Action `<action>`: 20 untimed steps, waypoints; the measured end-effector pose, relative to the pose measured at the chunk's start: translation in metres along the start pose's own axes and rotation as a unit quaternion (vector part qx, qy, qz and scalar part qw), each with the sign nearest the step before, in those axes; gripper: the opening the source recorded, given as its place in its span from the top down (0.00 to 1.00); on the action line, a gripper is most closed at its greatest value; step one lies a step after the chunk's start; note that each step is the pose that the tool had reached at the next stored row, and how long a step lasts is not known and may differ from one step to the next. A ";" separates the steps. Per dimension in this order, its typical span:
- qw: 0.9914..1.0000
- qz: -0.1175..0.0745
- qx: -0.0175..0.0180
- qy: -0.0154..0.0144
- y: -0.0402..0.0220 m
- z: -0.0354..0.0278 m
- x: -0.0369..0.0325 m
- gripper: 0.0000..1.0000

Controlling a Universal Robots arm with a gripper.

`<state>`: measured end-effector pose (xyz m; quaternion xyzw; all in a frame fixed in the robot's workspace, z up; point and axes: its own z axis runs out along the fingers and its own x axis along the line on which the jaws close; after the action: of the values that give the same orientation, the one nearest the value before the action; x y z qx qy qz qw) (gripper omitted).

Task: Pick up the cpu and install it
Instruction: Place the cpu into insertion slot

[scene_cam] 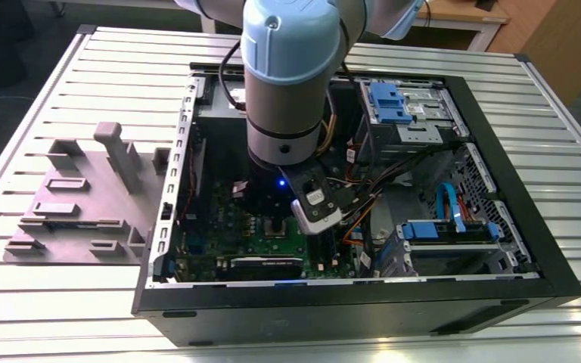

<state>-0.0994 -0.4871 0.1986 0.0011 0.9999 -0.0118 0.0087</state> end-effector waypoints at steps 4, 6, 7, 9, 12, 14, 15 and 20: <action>1.000 0.000 0.000 0.000 0.0001 0.0003 0.0002 0.90; 1.000 0.000 0.000 0.000 0.0001 0.0004 0.0004 0.90; 1.000 0.000 0.000 0.000 0.0001 0.0008 0.0004 0.90; 1.000 0.000 0.000 0.000 0.0002 0.0020 0.0004 0.90; 1.000 0.000 0.000 0.000 0.0002 0.0020 0.0004 0.90; 1.000 0.000 0.000 0.000 0.0002 0.0021 0.0004 0.90; 1.000 0.000 0.000 0.000 0.0002 0.0025 0.0004 0.90; 1.000 0.000 0.000 0.000 0.0002 0.0032 0.0005 0.90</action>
<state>-0.0998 -0.4870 0.1953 0.0011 0.9999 -0.0118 0.0090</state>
